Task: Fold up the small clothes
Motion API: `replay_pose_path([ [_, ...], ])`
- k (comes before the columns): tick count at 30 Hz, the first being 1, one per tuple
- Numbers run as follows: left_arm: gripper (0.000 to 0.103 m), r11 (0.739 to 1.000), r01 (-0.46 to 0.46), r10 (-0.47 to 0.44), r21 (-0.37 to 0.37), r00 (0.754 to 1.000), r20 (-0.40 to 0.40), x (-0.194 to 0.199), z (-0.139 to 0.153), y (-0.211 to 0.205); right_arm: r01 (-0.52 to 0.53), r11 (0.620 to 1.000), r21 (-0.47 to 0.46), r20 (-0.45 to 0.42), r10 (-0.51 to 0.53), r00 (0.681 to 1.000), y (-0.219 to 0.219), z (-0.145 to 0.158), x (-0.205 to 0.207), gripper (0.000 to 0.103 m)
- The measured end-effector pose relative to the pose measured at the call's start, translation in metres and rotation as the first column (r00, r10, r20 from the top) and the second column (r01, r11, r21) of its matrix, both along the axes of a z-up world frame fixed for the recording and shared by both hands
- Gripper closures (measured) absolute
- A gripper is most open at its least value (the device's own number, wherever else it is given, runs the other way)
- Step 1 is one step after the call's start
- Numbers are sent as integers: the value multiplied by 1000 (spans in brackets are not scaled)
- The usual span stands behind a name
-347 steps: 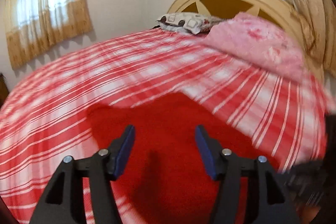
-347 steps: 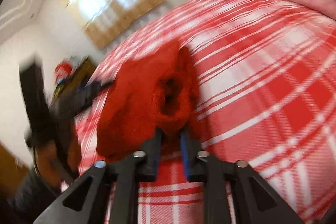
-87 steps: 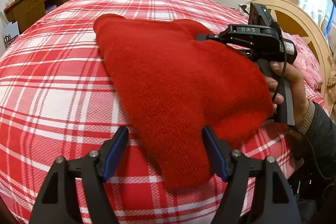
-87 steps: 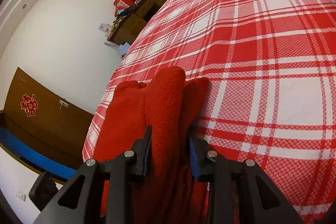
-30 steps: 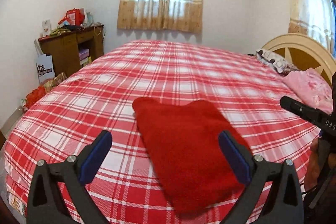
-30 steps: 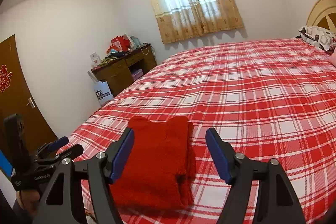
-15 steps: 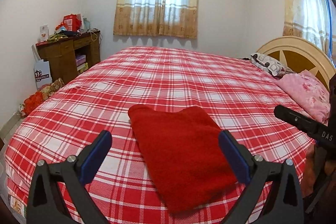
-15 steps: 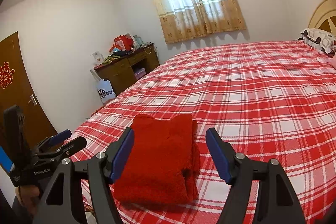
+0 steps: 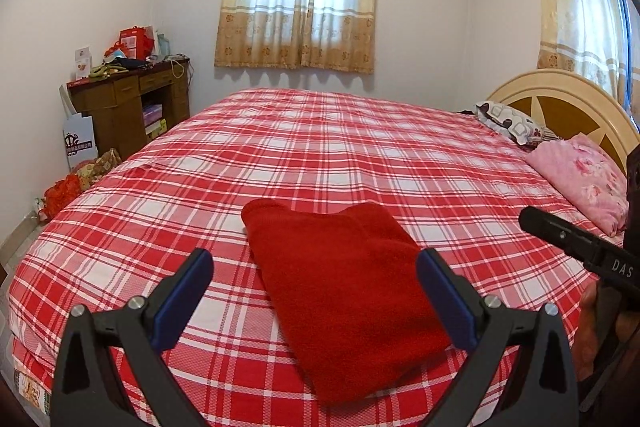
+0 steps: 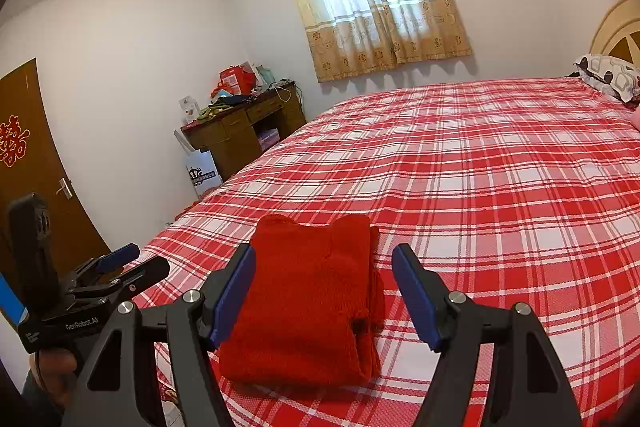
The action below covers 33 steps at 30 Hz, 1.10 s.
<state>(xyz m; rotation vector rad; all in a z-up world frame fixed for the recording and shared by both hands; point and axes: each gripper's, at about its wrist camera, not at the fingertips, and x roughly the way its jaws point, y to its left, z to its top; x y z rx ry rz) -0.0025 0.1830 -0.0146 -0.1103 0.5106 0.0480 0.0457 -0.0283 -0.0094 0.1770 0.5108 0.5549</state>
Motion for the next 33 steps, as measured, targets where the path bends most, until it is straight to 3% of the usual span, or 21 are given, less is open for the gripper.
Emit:
replay_pose_path([
  [33,0,1000,11,-11,27,1000,5,-2,3,-5,1,1000,13,40,-2,999,0,3,-7,32],
])
